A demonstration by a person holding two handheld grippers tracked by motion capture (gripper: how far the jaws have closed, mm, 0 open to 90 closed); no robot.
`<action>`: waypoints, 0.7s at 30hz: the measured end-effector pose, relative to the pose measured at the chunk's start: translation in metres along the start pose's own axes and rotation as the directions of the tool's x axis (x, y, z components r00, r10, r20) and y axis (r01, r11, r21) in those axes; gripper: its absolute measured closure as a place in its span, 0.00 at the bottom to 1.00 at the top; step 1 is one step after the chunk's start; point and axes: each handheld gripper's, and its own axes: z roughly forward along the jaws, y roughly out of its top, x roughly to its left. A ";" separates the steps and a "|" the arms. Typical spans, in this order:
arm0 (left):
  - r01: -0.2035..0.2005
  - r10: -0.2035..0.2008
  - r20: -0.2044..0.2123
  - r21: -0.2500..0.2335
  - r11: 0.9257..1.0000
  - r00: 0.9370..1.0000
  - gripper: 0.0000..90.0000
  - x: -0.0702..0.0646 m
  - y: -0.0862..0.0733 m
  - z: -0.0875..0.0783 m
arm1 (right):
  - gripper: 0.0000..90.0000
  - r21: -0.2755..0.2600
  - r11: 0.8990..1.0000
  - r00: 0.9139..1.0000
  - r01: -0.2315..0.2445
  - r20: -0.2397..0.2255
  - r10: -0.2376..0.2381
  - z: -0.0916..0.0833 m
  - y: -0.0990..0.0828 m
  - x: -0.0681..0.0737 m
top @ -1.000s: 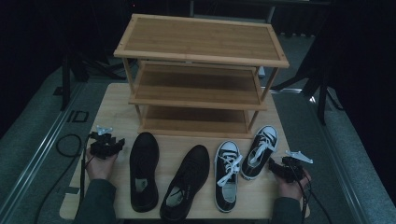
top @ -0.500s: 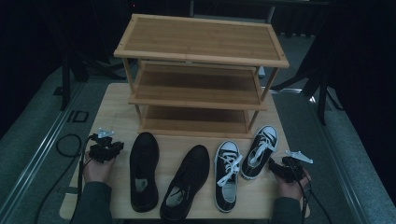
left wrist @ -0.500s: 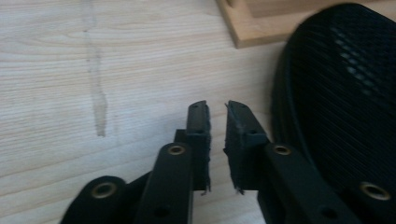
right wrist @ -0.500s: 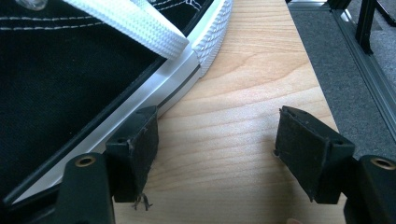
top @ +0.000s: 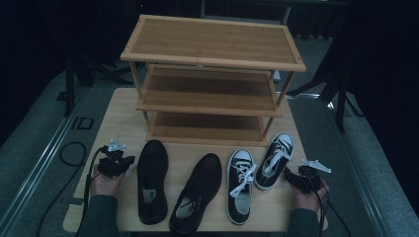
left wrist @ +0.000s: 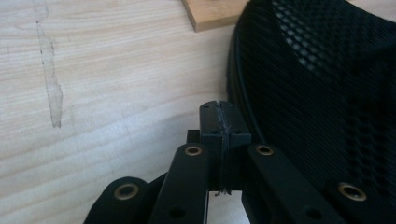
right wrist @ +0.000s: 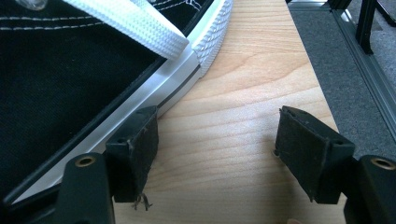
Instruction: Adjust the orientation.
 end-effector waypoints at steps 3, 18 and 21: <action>-0.011 0.011 0.004 0.001 1.000 1.000 1.00 -0.004 -0.005 -0.006 | 0.33 0.000 1.000 1.000 0.000 0.000 0.000 0.000 0.000 0.000; -0.069 0.068 0.024 0.024 0.997 0.997 0.99 -0.022 -0.017 -0.022 | 0.33 0.000 1.000 1.000 0.000 0.000 0.000 0.000 0.000 0.000; -0.071 0.070 0.026 0.024 0.997 0.997 0.99 -0.025 -0.020 -0.025 | 0.33 -0.001 1.000 1.000 0.000 0.000 0.000 0.000 0.000 0.000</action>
